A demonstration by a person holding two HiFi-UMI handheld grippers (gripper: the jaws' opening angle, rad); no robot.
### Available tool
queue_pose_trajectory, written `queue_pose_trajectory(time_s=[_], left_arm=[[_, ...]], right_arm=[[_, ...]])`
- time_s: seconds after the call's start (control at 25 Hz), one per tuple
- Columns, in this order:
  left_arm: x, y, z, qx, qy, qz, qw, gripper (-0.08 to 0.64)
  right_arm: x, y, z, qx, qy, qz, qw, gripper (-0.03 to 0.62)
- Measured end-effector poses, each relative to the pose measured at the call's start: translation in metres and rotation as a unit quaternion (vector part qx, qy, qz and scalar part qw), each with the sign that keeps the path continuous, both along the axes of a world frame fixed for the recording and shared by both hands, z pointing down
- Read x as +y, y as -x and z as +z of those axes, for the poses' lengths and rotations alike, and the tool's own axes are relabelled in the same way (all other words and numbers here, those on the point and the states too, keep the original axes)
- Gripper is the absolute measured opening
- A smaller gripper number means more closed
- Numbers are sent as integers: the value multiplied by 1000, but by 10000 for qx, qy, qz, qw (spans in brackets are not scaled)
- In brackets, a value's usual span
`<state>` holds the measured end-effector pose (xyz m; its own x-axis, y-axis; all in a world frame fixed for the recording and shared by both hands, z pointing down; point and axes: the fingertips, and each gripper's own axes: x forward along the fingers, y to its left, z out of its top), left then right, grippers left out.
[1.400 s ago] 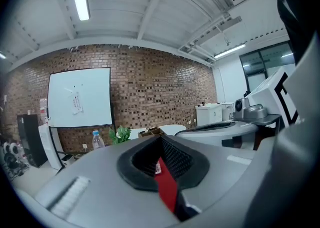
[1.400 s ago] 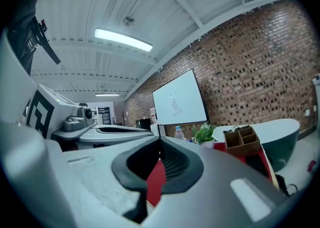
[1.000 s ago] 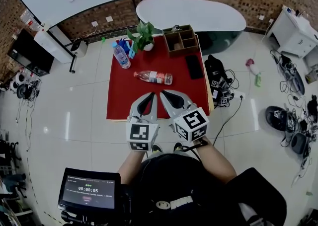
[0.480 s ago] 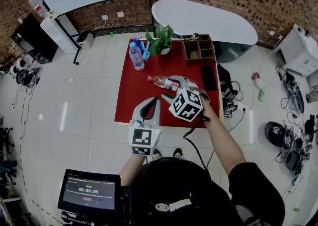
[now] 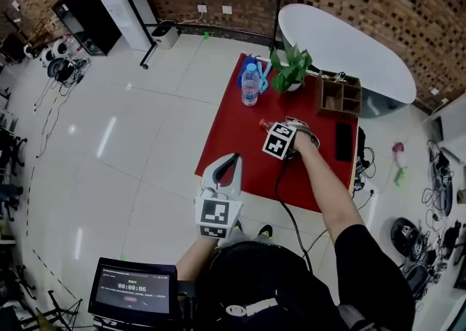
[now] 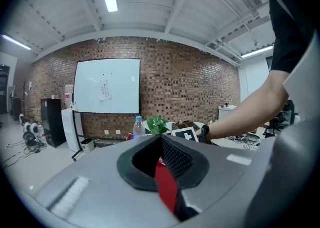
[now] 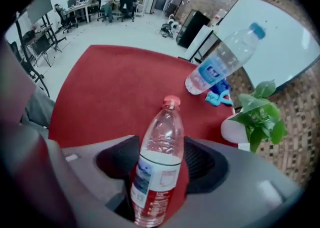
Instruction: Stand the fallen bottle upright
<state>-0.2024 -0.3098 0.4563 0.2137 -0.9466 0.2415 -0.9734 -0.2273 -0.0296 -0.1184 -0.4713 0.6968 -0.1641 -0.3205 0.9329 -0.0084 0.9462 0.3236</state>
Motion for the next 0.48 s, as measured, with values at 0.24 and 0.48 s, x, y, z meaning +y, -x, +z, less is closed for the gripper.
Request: queue_pose_trajectory(time_s=[0.24,0.48], left_arm=[[1,15,0,15,-5,-93,10000,2],[-7,1,-9,10,-114,121,9999,2]], right_arm=[[-2,1,7,157,-85,-13,9998,268],[-1,-1,-42,-929,-157,525,9942,268]])
